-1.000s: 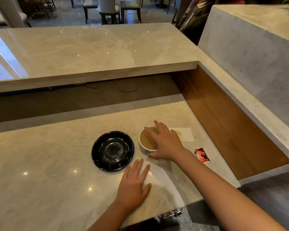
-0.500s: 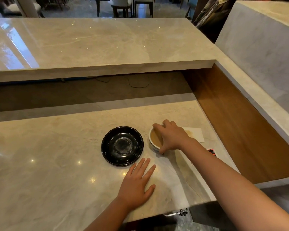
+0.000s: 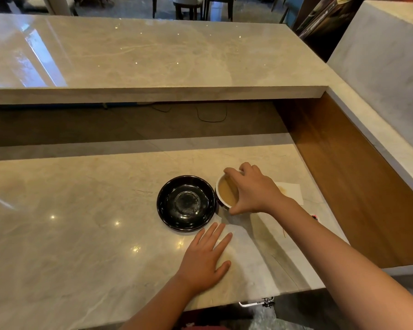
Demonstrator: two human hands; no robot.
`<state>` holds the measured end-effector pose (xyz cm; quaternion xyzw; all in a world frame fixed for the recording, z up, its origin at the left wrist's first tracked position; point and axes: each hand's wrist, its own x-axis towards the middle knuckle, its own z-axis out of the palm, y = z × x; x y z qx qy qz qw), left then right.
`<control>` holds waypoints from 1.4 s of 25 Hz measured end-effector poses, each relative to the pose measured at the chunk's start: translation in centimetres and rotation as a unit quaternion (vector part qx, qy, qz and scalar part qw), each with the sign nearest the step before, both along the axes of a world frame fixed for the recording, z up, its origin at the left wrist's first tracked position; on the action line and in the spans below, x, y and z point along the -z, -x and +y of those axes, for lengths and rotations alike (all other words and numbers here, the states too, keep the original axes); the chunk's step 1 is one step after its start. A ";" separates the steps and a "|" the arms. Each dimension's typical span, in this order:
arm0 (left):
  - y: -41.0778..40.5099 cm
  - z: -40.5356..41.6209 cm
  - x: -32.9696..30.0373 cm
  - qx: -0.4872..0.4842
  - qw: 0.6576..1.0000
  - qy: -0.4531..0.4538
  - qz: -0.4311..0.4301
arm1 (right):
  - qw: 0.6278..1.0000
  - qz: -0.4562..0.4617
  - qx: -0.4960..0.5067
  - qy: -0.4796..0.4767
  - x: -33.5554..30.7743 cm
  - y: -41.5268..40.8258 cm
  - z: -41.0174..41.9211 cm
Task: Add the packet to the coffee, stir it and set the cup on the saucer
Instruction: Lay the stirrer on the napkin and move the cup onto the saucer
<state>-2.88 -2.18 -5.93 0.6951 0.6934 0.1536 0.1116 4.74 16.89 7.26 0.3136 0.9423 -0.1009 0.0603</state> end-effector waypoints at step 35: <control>1.1 -1.7 0.6 0.003 1.000 -0.022 0.003 | 0.995 -0.032 -0.089 0.040 1.2 9.2 -4.9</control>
